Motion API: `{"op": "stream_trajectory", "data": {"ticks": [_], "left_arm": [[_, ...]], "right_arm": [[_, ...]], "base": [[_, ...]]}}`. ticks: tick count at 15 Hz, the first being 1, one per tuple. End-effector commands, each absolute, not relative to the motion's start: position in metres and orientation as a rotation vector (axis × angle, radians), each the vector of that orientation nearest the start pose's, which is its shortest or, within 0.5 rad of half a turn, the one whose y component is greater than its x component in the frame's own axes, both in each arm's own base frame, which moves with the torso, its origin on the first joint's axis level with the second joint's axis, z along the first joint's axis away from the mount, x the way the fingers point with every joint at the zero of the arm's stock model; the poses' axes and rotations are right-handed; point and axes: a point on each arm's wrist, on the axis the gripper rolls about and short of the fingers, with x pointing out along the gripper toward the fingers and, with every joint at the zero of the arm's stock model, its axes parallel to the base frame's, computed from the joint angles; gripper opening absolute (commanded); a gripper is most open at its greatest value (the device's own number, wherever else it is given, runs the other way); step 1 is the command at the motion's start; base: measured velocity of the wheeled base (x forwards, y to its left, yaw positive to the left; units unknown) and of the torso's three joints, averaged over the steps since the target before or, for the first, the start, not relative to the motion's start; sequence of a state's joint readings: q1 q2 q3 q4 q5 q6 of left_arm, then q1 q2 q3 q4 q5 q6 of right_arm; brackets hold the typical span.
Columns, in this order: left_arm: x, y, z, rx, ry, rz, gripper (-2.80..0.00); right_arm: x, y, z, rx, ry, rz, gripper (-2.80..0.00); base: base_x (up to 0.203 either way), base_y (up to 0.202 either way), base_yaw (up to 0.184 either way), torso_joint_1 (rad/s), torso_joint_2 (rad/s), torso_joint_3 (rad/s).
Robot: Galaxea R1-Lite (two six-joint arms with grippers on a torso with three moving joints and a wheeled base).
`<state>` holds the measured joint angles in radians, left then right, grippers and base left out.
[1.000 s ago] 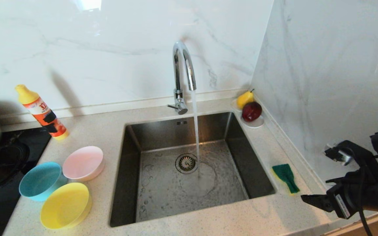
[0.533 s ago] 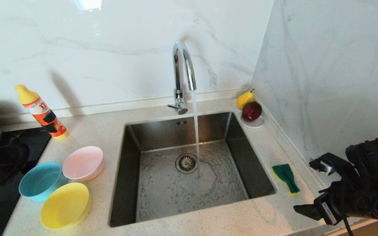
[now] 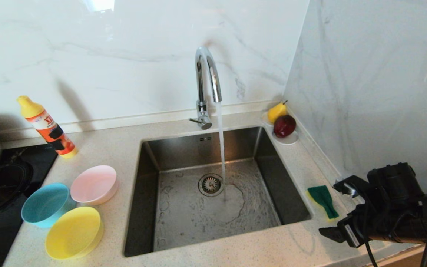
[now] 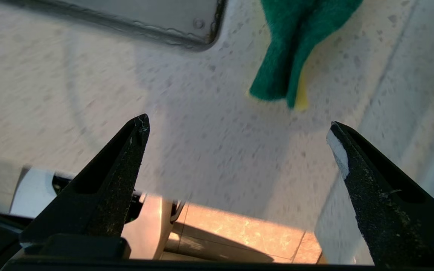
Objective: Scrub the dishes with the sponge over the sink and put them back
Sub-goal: Pick up a bowl and the sponge
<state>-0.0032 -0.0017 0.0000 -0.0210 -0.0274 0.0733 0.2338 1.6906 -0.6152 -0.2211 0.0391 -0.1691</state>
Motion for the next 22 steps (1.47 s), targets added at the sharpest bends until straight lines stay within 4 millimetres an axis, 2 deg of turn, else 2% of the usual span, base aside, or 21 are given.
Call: {"op": "stream_trajectory", "data": {"ticks": [1, 7, 15, 22], "left_arm": [[-0.022, -0.001, 0.073, 0.074, -0.006, -0.030, -2.80], [-0.022, -0.001, 0.073, 0.074, -0.006, -0.030, -2.80], [-0.022, -0.001, 0.073, 0.074, -0.006, -0.030, -2.80], [-0.022, -0.001, 0.073, 0.074, -0.006, -0.030, -2.80]], "right_arm": [[0.253, 0.061, 0.092, -0.246, 0.861, 0.328, 0.00], [0.268, 0.058, 0.086, -0.249, 0.844, 0.294, 0.00], [0.288, 0.058, 0.095, -0.230, 0.798, 0.274, 0.00], [0.296, 0.053, 0.091, -0.222, 0.807, 0.256, 0.00]], "base": [[0.000, 0.000, 0.000, 0.000, 0.00, 0.000], [0.000, 0.000, 0.000, 0.000, 0.00, 0.000], [0.000, 0.000, 0.000, 0.000, 0.00, 0.000], [0.000, 0.000, 0.000, 0.000, 0.00, 0.000]]}}
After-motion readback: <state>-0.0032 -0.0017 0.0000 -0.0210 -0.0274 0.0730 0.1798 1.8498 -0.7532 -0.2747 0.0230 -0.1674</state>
